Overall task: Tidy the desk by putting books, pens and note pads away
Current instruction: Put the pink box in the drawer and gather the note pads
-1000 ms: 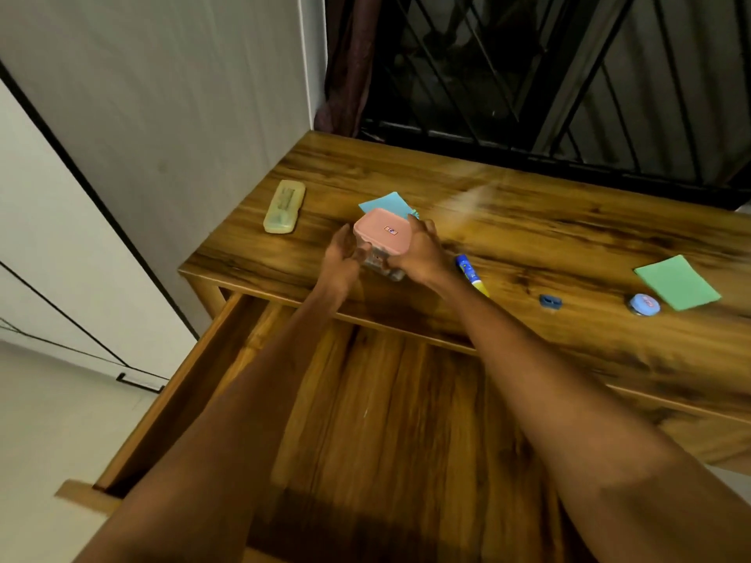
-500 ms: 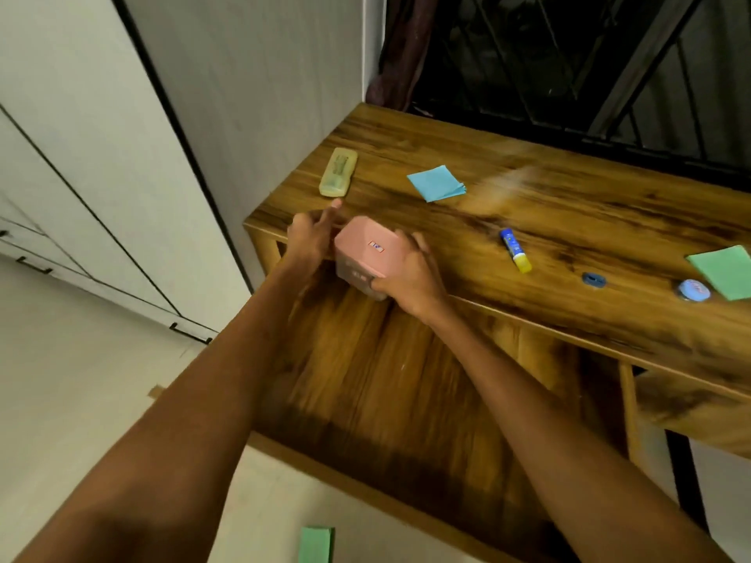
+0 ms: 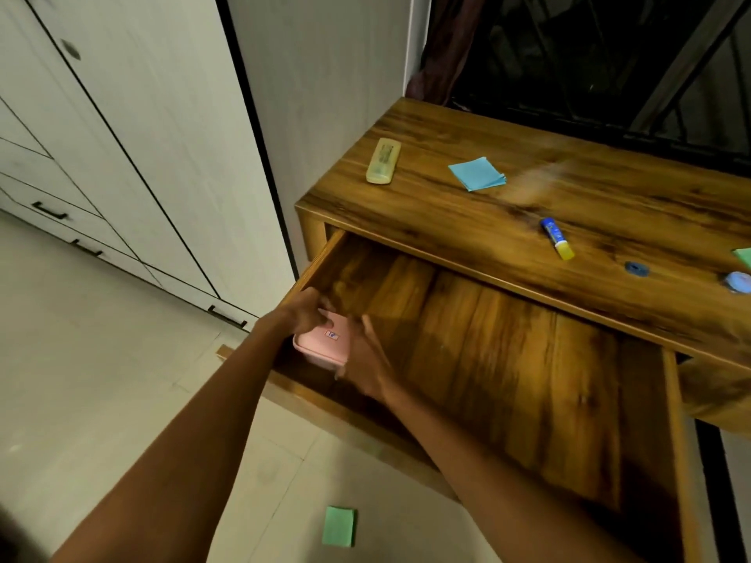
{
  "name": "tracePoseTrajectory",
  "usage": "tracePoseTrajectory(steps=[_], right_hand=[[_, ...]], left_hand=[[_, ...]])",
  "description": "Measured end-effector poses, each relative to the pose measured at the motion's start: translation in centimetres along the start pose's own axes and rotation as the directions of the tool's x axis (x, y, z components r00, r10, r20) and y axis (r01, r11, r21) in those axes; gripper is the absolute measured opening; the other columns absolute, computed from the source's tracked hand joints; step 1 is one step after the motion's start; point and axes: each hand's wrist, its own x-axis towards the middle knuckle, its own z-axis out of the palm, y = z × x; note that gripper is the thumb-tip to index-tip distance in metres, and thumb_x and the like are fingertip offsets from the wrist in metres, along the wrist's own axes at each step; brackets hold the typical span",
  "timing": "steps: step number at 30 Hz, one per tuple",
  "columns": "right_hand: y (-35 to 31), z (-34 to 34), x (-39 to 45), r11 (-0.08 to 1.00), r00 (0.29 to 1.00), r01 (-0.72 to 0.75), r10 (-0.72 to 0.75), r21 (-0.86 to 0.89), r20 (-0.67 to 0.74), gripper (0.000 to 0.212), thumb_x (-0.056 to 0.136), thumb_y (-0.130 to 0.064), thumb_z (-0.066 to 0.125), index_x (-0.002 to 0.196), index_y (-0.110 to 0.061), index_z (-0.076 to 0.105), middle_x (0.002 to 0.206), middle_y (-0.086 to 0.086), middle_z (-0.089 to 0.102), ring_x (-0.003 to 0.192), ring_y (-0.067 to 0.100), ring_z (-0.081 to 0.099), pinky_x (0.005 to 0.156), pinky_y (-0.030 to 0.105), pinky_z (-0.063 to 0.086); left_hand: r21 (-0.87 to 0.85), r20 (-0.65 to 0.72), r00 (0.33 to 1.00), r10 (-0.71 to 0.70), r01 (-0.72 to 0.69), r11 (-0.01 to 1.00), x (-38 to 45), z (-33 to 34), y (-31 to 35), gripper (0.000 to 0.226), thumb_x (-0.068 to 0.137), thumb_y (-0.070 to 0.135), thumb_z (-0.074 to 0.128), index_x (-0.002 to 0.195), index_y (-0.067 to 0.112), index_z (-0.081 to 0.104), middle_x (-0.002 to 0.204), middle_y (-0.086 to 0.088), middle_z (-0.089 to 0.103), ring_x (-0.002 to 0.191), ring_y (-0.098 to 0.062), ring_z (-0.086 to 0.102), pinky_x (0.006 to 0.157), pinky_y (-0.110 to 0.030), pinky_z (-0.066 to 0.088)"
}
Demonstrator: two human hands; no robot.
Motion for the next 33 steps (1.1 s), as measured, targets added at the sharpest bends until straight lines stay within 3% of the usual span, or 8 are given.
tracePoseTrajectory(steps=[4,9,13,17,22,25,29,33], right_hand=[[-0.3,-0.9,-0.6,0.990,0.980,-0.018,-0.010,0.139,0.199,0.104,0.075,0.000,0.073,0.151,-0.013,0.004,0.154,0.009,0.012,0.140,0.031,0.025,0.110,0.041,0.037],[-0.7,-3.1,-1.7,0.985,0.969,-0.020,-0.024,0.172,0.247,0.077,0.086,0.006,0.054,0.150,-0.010,0.013,0.154,0.012,0.023,0.142,0.029,0.025,0.114,0.036,0.029],[0.5,-6.9,-0.9,0.954,0.988,-0.018,0.063,0.299,-0.141,0.055,0.089,0.000,0.054,0.141,-0.013,0.041,0.144,0.009,0.043,0.134,0.025,0.041,0.109,0.036,0.038],[4.5,-14.7,-0.1,0.952,0.653,-0.083,0.276,0.296,-0.706,0.025,0.088,-0.015,0.059,0.112,-0.010,0.065,0.115,0.009,0.063,0.111,0.027,0.056,0.095,0.037,0.046],[12.4,-23.8,-0.6,0.863,0.402,-0.459,0.414,0.212,-0.816,0.029,0.089,-0.012,0.050,0.115,-0.010,0.064,0.126,0.013,0.055,0.119,0.034,0.045,0.100,0.044,0.035],[17.5,-26.9,-1.8,0.786,0.444,-0.609,0.450,0.108,-0.775,0.037,0.087,-0.011,0.051,0.121,-0.020,0.062,0.135,0.008,0.048,0.125,0.034,0.040,0.103,0.046,0.036],[22.7,-29.3,-2.8,0.731,0.610,-0.679,0.512,-0.065,-0.605,0.057,0.091,-0.009,0.044,0.142,-0.035,0.037,0.157,0.009,0.017,0.143,0.041,0.015,0.113,0.054,0.023],[24.6,-29.8,-3.5,0.746,0.671,-0.644,0.445,-0.169,-0.594,0.038,0.092,0.000,0.041,0.125,-0.005,0.058,0.128,0.026,0.056,0.125,0.037,0.049,0.098,0.041,0.045]], left_hand=[[0.208,0.099,0.995,0.000,-0.020,0.978,-0.8,-0.8,1.1,0.030,0.083,0.001,0.065,0.113,0.006,0.066,0.120,-0.009,0.061,0.114,-0.026,0.055,0.101,-0.037,0.045],[0.431,0.174,0.980,-0.100,0.016,0.902,-0.7,-1.1,1.9,0.043,0.084,0.010,0.067,0.126,0.010,0.057,0.128,-0.009,0.058,0.120,-0.028,0.053,0.103,-0.040,0.045],[0.361,0.008,0.999,-0.045,0.039,0.932,-1.1,-1.0,5.5,0.037,0.091,0.010,0.057,0.127,0.009,0.049,0.127,-0.011,0.053,0.120,-0.030,0.051,0.100,-0.037,0.042],[-0.017,-0.273,0.957,0.102,-0.111,0.994,0.5,-1.1,10.4,0.028,0.090,0.010,0.055,0.117,0.003,0.060,0.120,-0.018,0.060,0.112,-0.034,0.056,0.097,-0.040,0.045],[-0.212,-0.313,0.914,0.260,-0.334,0.919,4.0,2.5,17.8,0.010,0.086,0.011,0.063,0.095,0.007,0.065,0.100,-0.011,0.070,0.100,-0.024,0.065,0.091,-0.035,0.050],[-0.247,-0.306,0.914,0.266,-0.346,0.905,6.2,5.4,22.9,0.012,0.086,0.020,0.066,0.094,0.011,0.064,0.101,-0.010,0.070,0.100,-0.024,0.064,0.091,-0.038,0.050],[-0.170,-0.381,0.889,0.254,-0.337,0.926,7.5,8.7,29.8,0.037,0.090,0.040,0.057,0.107,0.007,0.062,0.109,-0.016,0.067,0.108,-0.033,0.059,0.090,-0.040,0.048],[-0.057,-0.467,0.852,0.237,-0.296,0.954,8.8,11.0,35.1,0.061,0.089,0.052,0.053,0.125,0.004,0.047,0.122,-0.017,0.059,0.113,-0.034,0.056,0.091,-0.041,0.044]])
